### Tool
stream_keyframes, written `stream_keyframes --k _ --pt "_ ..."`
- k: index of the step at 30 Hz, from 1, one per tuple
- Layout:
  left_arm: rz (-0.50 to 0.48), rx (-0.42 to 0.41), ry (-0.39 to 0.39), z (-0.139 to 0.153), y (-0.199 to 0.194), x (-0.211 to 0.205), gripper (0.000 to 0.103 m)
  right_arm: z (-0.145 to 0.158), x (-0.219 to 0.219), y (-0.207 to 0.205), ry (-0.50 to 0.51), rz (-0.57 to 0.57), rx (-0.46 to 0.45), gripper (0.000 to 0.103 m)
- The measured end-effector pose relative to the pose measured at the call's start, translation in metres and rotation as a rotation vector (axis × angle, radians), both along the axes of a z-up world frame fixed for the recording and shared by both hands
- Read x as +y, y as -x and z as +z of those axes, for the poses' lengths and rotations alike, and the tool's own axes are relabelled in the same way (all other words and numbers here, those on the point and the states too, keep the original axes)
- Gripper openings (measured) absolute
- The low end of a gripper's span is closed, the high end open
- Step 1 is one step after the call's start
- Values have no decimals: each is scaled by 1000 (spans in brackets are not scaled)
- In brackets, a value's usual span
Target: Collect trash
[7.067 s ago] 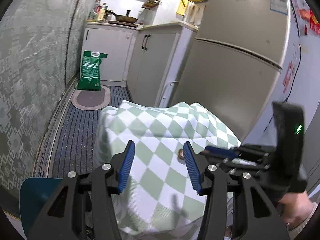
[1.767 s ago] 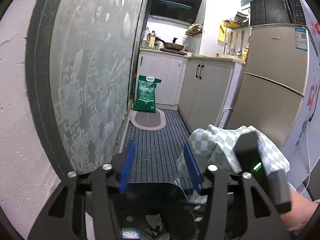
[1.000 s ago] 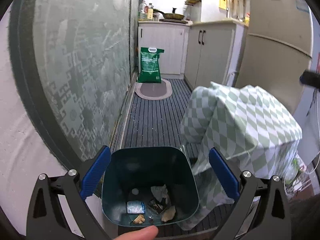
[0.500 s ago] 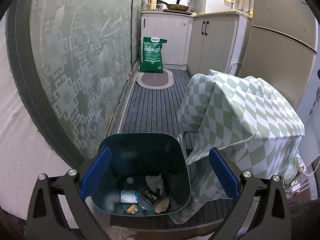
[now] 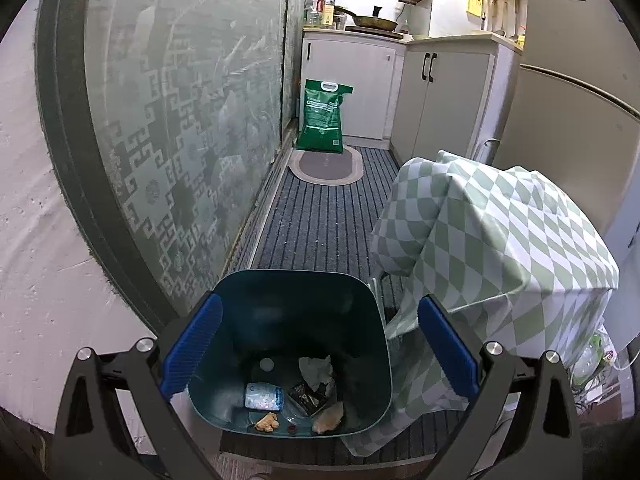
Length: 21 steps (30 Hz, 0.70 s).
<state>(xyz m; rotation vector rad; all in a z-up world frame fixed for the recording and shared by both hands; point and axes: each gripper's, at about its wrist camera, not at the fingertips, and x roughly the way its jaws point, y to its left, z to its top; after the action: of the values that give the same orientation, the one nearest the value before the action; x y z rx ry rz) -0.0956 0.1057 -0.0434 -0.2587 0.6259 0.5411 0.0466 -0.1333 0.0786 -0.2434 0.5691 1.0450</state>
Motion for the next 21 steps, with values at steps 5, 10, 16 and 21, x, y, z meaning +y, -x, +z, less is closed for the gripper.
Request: stream_keyframes --k 5,10,16,21 --pt "-3 0 -9 1 -2 1 100 0 0 -2 0 -1 -2 100" --pt "-4 -10 -5 2 -2 2 100 -2 2 -6 3 -7 -2 100" --pt "-8 -21 -1 5 -1 2 100 -5 3 -7 13 -11 -2 100" --pt "-9 -21 2 5 -1 1 100 -6 3 -6 12 -9 0 100"
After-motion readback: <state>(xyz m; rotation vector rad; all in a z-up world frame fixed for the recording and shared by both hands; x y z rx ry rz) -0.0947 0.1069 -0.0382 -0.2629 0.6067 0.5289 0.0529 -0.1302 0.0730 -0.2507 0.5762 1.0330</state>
